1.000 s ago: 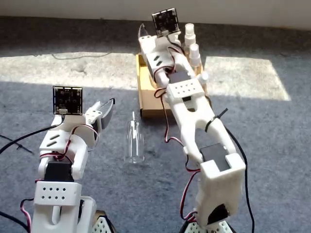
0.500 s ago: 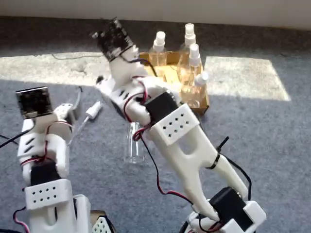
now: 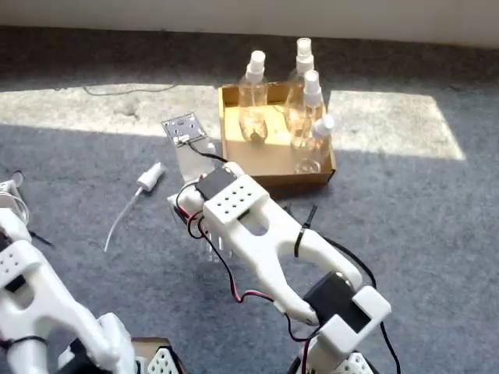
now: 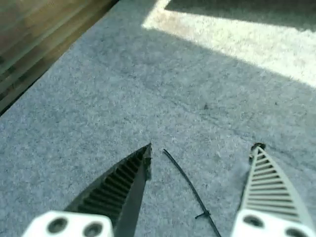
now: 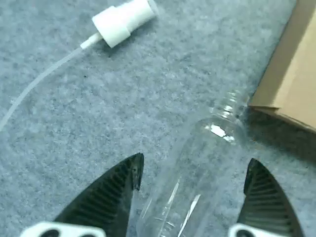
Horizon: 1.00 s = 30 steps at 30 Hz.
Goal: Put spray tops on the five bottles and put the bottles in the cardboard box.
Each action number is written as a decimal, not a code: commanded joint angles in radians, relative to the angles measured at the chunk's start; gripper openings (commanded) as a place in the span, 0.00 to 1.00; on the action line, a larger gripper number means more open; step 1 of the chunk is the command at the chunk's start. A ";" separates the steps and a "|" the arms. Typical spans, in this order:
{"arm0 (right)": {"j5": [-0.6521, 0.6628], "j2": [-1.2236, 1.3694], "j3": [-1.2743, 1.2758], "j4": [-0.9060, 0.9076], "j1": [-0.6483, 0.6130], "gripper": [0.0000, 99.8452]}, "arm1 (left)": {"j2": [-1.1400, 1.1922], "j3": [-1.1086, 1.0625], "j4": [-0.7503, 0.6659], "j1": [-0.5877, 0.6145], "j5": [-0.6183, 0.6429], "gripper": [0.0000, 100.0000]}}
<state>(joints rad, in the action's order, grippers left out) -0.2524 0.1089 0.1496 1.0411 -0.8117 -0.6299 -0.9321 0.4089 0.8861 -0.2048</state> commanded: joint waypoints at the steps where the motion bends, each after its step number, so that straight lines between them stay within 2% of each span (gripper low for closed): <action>1: -0.015 0.047 -0.154 0.088 0.018 0.28 | 0.189 0.101 -0.025 0.016 -0.049 0.29; 11: -0.015 0.272 -0.282 0.088 0.025 0.28 | 0.223 0.081 -0.026 0.008 -0.051 0.29; 18: -0.015 0.280 -0.274 0.094 0.058 0.27 | 0.223 0.082 -0.026 0.008 -0.051 0.29; 25: -0.008 0.275 -0.220 0.090 0.079 0.08 | 0.223 0.082 -0.026 0.007 -0.051 0.29; 30: 0.008 0.271 -0.130 0.088 0.065 0.03 | 0.223 0.082 -0.026 0.007 -0.051 0.29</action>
<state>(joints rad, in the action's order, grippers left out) -0.2601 0.4005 -0.0269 1.1208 -0.7426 -0.4043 -0.8830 0.3997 0.8938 -0.2478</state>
